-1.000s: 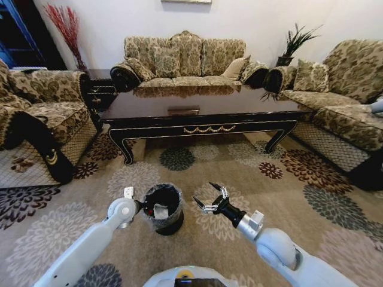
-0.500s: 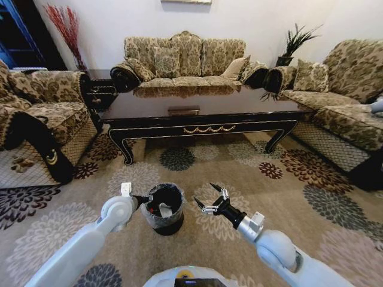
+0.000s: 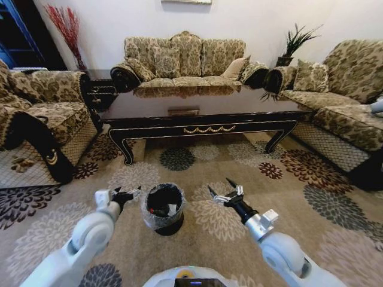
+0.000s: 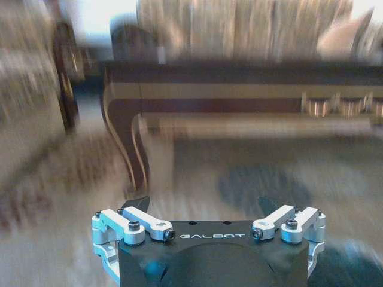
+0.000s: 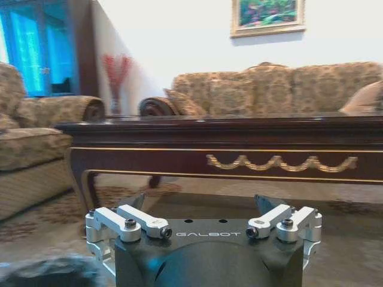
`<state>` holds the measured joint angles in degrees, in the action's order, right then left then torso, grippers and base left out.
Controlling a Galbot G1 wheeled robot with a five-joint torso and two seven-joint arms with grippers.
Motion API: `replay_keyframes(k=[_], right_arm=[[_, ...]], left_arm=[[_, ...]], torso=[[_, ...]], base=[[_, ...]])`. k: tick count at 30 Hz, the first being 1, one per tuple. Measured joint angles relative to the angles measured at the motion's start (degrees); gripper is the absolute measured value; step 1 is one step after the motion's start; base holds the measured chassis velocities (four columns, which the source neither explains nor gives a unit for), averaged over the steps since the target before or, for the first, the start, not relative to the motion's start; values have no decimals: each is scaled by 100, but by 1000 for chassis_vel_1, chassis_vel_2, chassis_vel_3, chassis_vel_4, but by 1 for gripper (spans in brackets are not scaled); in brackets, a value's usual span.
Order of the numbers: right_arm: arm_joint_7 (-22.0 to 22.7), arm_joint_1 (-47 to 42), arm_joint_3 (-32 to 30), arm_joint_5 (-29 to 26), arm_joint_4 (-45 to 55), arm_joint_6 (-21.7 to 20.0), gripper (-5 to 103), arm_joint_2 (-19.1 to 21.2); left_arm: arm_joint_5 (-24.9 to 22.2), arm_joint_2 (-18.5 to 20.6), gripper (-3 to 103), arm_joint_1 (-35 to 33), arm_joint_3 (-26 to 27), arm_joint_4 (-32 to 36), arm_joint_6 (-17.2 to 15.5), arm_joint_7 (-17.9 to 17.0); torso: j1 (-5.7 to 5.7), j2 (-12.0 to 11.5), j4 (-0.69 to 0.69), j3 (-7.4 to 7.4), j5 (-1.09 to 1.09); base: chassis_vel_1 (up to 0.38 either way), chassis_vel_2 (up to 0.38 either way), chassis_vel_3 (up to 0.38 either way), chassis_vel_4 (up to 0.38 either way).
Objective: Move to the front of the table and pick up the trash from the floor, then place it into the trash bin.
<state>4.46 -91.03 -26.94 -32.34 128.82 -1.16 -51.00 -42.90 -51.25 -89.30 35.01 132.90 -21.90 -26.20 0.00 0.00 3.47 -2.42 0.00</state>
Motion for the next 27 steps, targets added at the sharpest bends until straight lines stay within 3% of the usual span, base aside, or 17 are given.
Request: replay_keyframes(k=[2, 4, 6, 10, 11, 15, 16, 19, 24, 27], right_arm=[[-165, -81, -178, 152, -98, 107, 100, -128], [-304, -173, -325, 301, -161, 280, 100, -256], [-332, -199, -367, 343, -186, 336, 100, -291], [-512, -535, -803, 563, -417, 761, 100, -577], [-512, -535, -803, 563, -417, 761, 100, -577], [-633, -616, -1131, 578, -744, 1034, 100, -709], [-633, -616, -1131, 578, -744, 1034, 100, -709], [-716, -630, -1295, 564, -1041, 1215, 100, -770], [-886, -686, -1361, 500, -1403, 1430, 100, -831], [-982, -703, -1348, 501, -1544, 1541, 100, -856]], left_arm=[[858, -318, 100, -436, 289, 45, 573, 383], [1360, -609, 100, -822, 429, 94, 967, 625], [1452, -682, 100, -927, 443, 115, 1050, 681], [2093, -989, 100, -1338, 232, 96, 1759, 854], [2093, -989, 100, -1338, 232, 96, 1759, 854], [2506, -1360, 100, -1970, 278, -12, 2754, 942], [2506, -1360, 100, -1970, 278, -12, 2754, 942], [2691, -1584, 100, -2386, 403, -113, 3260, 1044], [2848, -1823, 100, -2688, 373, -286, 3662, 1122], [2892, -1943, 100, -2727, 242, -325, 3717, 1145]], torso=[[0, 0, -2, 0, -1], [0, 0, -1, 0, 2], [0, 0, -1, 0, 1], [0, 0, 3, 0, 0], [0, 0, 3, 0, 0], [0, 0, -2, 0, -1], [0, 0, -2, 0, -1], [0, 0, -1, 0, -1], [0, 0, -1, 0, -1], [0, 0, 0, -1, 0]], base=[[0, 0, 0, 0], [0, 0, 0, 0], [0, 0, 0, 0], [0, 0, 0, 0], [0, 0, 0, 0], [0, 0, 0, 0], [0, 0, 0, 0], [0, 0, 0, 0], [0, 0, 0, 0], [0, 0, 0, 0]])
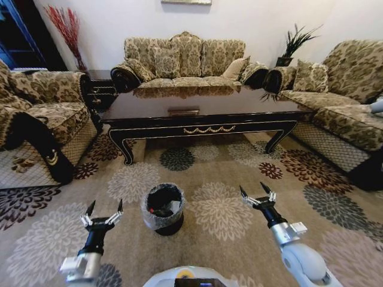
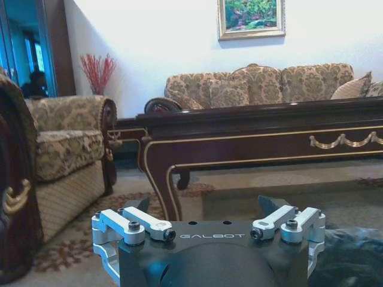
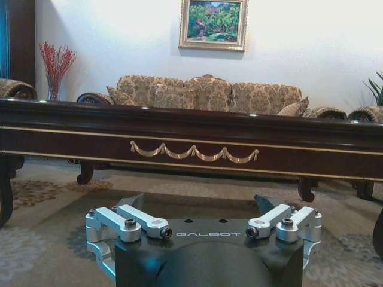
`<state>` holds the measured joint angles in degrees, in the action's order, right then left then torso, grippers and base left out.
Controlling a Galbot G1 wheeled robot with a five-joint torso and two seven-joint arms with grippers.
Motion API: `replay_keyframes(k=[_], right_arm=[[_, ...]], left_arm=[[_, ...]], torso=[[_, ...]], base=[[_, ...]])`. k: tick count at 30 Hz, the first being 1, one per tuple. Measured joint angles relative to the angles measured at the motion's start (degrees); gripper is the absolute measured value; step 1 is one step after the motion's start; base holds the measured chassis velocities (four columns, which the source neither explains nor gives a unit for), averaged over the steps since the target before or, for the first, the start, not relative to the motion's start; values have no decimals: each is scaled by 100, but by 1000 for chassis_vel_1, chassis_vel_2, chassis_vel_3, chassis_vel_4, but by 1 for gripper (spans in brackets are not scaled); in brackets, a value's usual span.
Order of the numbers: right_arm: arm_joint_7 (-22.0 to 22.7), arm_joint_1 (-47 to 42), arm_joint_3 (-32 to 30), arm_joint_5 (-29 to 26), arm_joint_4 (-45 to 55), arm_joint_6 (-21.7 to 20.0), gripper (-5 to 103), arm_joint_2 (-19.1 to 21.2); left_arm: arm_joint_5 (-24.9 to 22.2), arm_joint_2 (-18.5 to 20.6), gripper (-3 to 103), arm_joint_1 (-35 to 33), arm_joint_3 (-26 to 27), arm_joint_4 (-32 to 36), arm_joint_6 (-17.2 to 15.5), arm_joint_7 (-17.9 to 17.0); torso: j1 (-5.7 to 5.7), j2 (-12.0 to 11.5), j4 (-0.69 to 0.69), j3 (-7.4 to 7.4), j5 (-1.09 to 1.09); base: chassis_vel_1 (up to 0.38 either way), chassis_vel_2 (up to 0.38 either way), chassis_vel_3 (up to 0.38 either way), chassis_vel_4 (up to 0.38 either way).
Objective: Move to the front of the table and pick up the trash from the floor, then place it into the trash bin.
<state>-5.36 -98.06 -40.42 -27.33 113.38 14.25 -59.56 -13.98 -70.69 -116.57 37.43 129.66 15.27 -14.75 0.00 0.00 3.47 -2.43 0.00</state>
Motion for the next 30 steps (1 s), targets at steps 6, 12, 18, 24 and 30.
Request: replay_keyframes(k=[6, 12, 18, 24, 30], right_arm=[[-48, 125, 65, -14, -39, 23, 100, -1], [-61, 204, 83, -23, 8, -9, 100, 3], [-64, 201, 77, -29, 25, -23, 100, -4], [-63, 201, 77, -32, 30, -31, 100, -3], [-63, 201, 77, -33, 34, -35, 100, -2]], left_arm=[[201, -20, 100, 2, -309, 143, -53, -34], [224, 58, 100, 34, -369, 119, -96, -86], [222, 81, 100, 51, -383, 118, -175, -129], [211, 86, 100, 58, -383, 117, -187, -132], [206, 87, 100, 61, -382, 116, -190, -134]], torso=[[0, 0, 0, 0, 0], [0, 0, -1, 0, 1], [0, 0, 0, 0, 0], [0, 0, 0, 0, 0], [0, 0, 0, 0, 0]], base=[[0, 0, 0, 0], [0, 0, 0, 0], [0, 0, 0, 0], [0, 0, 0, 0], [0, 0, 0, 0]])
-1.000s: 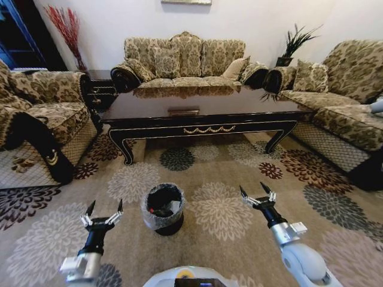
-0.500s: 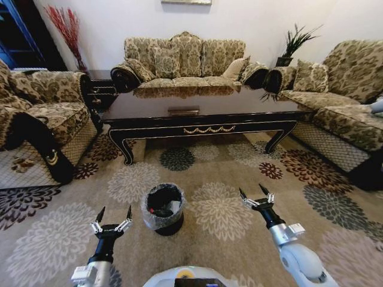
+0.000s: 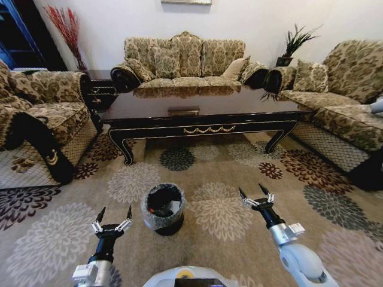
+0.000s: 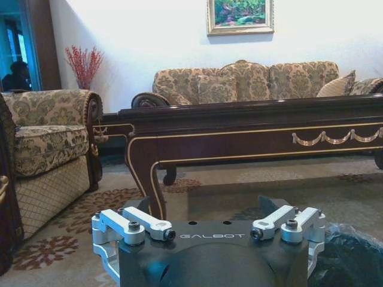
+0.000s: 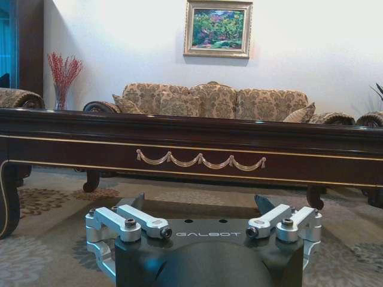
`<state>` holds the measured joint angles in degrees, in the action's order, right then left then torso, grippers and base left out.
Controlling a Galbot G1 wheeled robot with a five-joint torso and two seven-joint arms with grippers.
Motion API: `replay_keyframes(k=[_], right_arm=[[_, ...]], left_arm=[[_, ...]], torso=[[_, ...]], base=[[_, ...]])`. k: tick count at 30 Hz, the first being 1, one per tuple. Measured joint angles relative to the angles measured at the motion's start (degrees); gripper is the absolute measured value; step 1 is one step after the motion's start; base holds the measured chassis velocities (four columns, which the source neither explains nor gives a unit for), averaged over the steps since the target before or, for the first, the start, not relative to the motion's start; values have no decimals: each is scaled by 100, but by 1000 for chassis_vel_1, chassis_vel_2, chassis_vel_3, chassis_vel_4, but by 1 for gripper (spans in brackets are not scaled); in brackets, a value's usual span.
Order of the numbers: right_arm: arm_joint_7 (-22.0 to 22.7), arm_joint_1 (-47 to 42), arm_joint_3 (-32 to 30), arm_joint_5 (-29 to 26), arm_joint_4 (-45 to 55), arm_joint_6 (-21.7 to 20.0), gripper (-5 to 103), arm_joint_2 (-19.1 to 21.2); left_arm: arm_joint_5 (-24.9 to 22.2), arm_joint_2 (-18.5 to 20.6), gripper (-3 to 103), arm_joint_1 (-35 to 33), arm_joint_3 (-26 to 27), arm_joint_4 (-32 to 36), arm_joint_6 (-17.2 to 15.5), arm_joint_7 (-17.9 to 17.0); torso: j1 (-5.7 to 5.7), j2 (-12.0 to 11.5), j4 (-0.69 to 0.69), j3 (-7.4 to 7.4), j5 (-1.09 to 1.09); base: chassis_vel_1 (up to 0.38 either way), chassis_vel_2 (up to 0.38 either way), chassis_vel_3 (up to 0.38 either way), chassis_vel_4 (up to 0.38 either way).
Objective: Move to the front of the table and pick up the trash from the floor, then place it into the trash bin.
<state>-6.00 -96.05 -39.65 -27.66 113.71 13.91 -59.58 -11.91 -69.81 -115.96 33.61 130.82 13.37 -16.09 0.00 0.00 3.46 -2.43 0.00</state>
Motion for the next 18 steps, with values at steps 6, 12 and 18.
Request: replay_keyframes(k=[6, 12, 18], right_arm=[[1, 0, 0, -1, 3, -3, 100, 2], [2, 0, 0, -1, 7, -5, 100, 3], [3, 1, 1, -1, 7, -7, 100, 3]], left_arm=[[-5, 2, 100, 2, 2, 0, -3, -2], [-8, 4, 100, 2, 2, 0, -6, -5], [-11, 4, 100, 2, 3, 0, -7, -6]], torso=[[0, 0, 0, 0, 0], [0, 0, 0, 0, 0], [0, 0, 0, 0, 0]], base=[[0, 0, 0, 0], [0, 0, 0, 0], [51, -67, -61, 63]])
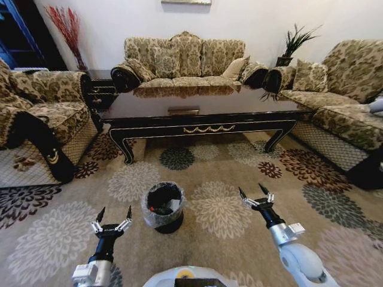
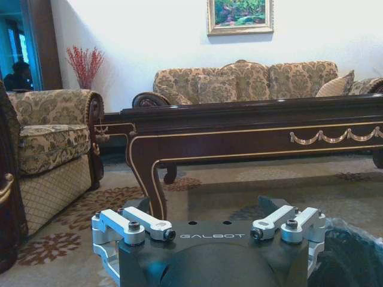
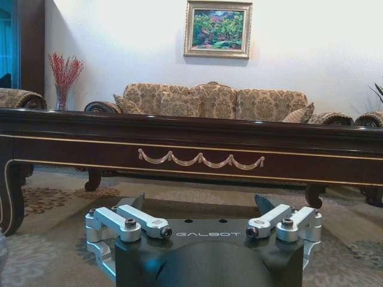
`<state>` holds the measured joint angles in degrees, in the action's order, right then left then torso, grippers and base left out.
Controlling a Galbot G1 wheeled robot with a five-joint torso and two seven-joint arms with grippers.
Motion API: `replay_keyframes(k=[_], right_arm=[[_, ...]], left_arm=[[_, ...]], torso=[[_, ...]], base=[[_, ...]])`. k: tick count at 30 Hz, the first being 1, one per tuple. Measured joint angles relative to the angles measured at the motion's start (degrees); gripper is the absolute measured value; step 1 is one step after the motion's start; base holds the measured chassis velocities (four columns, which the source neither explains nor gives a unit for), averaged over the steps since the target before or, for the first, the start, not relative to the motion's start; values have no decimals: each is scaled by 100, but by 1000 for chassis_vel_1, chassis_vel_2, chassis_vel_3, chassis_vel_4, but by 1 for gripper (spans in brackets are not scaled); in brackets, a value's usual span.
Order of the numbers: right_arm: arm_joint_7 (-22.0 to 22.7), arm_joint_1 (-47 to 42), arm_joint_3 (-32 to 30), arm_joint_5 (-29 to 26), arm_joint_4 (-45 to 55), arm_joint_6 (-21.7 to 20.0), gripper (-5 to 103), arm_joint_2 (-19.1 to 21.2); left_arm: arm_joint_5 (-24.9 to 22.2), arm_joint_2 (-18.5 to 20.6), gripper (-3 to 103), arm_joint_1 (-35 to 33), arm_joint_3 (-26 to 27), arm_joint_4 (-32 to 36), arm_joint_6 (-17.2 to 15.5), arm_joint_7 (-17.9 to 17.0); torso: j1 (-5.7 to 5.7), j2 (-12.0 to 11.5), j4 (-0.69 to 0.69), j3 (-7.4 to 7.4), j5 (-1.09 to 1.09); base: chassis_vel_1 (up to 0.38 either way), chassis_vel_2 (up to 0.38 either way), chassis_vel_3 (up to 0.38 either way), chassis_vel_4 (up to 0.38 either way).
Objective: Move to the front of the table and pick up the trash from the floor, then place it into the trash bin.
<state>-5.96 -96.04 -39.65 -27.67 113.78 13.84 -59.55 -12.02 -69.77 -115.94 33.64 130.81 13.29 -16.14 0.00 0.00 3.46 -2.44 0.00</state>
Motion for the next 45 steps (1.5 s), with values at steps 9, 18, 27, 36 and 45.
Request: replay_keyframes(k=[9, 18, 27, 36, 45], right_arm=[[3, -1, 0, 0, 1, 0, 100, 0], [5, -1, 1, 0, 1, -1, 100, 1], [5, -1, 0, 0, 1, -1, 100, 1], [5, -1, 0, 0, 1, -1, 100, 1], [5, -1, 0, 0, 1, -1, 100, 1]], left_arm=[[0, 0, 100, 0, 0, 0, 0, 0], [-1, 1, 100, 0, 0, 0, -1, 0], [-1, 1, 100, 0, 0, 0, -1, 1], [-1, 1, 100, 0, 1, 0, -1, 1], [-2, 1, 100, 0, 0, 1, -1, 1]], torso=[[0, 0, 0, 0, 0], [0, 0, 0, 0, 0], [0, 0, 0, 0, 0], [0, 0, 0, 0, 0], [0, 0, 0, 0, 0]], base=[[126, -122, -119, 119], [128, -128, -123, 139], [147, -136, -147, 144], [172, -168, -171, 167], [173, -169, -170, 172]])
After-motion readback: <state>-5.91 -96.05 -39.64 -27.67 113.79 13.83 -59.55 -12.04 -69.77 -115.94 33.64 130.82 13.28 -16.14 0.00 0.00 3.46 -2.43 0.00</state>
